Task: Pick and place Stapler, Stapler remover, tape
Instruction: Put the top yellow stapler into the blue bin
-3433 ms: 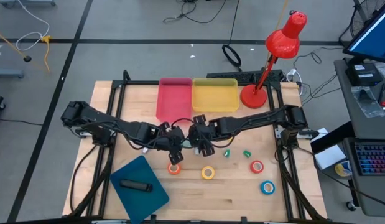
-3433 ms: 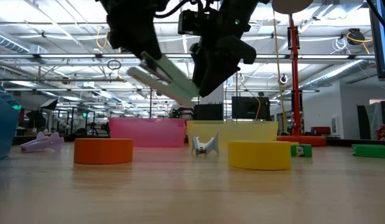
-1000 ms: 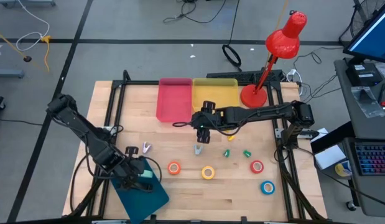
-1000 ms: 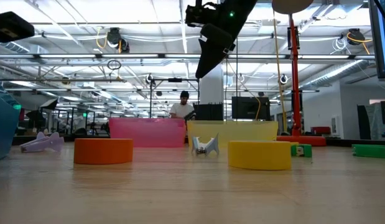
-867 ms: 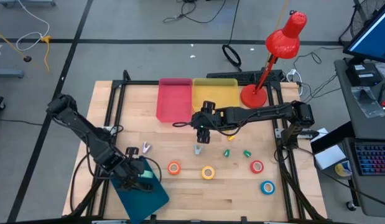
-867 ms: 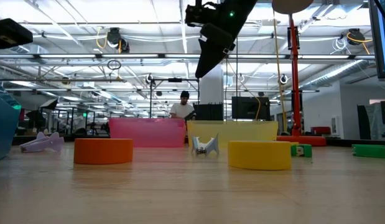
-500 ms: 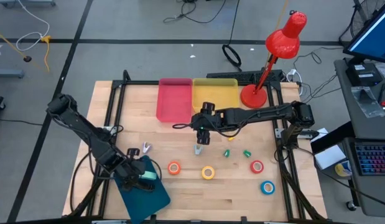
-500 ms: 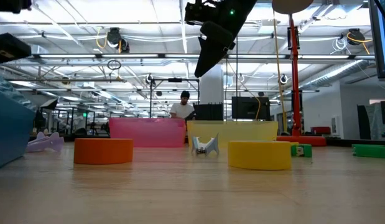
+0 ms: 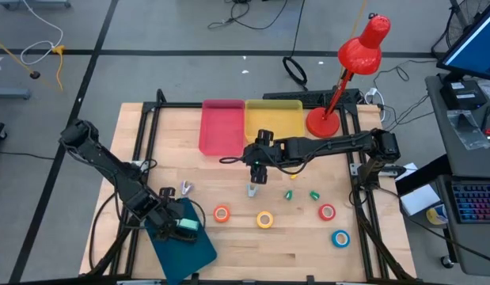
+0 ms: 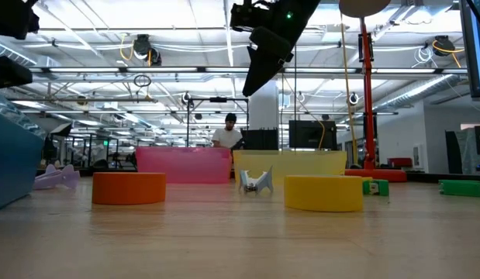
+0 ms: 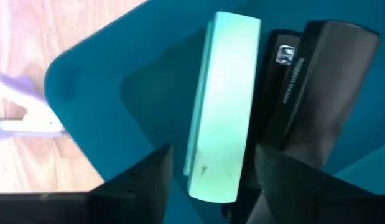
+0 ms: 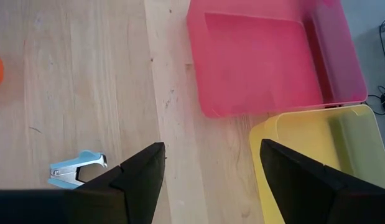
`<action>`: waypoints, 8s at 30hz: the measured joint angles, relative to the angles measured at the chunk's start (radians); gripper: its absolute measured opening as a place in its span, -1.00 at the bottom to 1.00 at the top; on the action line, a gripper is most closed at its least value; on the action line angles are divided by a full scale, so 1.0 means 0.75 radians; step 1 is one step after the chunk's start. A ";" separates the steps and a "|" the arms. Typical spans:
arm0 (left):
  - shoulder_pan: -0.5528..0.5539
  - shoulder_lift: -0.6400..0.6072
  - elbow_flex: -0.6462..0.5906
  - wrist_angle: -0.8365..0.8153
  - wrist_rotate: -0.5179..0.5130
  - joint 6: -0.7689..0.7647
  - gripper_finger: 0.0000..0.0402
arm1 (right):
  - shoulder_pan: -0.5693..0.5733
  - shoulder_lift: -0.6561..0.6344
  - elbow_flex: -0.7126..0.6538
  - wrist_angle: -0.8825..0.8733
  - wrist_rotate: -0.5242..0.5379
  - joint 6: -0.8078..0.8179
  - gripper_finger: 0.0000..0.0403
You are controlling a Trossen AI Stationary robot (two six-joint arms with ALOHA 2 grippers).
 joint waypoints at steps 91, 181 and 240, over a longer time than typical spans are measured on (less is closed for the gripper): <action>0.391 -0.595 0.003 0.259 -0.817 -0.234 -0.15 | -0.275 -0.031 -0.500 -0.213 -0.209 -0.322 0.59; 0.585 0.191 0.002 1.747 -0.562 0.475 -0.15 | -0.034 -0.365 -0.391 0.670 -1.032 0.291 -0.72; 0.694 0.189 0.004 1.825 -0.330 0.530 -0.67 | 0.025 -0.362 -0.394 0.705 -0.831 0.257 -0.64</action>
